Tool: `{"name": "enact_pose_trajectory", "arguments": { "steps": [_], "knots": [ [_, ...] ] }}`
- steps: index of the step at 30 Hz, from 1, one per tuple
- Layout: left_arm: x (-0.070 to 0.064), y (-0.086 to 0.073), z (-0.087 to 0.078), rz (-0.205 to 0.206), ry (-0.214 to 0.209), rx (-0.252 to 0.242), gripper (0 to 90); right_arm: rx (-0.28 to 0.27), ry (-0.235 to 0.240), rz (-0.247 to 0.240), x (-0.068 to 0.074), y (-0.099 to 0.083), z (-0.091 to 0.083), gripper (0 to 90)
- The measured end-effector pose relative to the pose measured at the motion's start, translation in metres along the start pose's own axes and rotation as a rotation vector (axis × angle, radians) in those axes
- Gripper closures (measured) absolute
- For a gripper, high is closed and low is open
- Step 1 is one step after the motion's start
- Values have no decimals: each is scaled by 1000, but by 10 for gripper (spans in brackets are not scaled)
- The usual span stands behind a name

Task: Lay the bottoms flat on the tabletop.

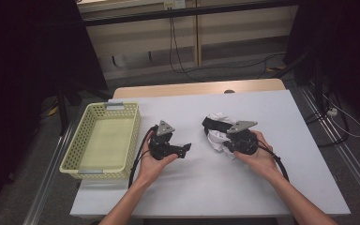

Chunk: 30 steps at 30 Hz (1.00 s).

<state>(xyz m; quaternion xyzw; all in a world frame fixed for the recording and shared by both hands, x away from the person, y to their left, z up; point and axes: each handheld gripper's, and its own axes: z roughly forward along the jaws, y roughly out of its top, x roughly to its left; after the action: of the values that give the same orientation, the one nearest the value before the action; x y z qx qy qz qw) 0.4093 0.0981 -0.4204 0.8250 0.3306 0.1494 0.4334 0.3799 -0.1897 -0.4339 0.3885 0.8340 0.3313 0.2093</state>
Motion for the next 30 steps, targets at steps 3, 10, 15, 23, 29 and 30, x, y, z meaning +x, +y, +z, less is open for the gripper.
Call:
{"name": "enact_pose_trajectory", "arguments": {
  "steps": [3,10,15,23,29,30],
  "knots": [
    [5,1,-5,-11,10,-14,65,-20,55,-2,13,4,-3,792],
    [13,0,-9,-51,25,-30,63,-58,198,-38,48,12,-13,814],
    [12,-1,-9,-40,22,-24,58,-56,229,-86,65,11,-13,750],
    [1,1,-10,0,-16,-13,59,-80,215,-88,60,11,-20,394],
    [-5,-2,-2,11,-18,20,67,-163,166,-45,36,20,-43,325],
    [-6,-2,-1,2,-18,21,67,-171,161,-30,29,19,-46,330]
  ]
}}
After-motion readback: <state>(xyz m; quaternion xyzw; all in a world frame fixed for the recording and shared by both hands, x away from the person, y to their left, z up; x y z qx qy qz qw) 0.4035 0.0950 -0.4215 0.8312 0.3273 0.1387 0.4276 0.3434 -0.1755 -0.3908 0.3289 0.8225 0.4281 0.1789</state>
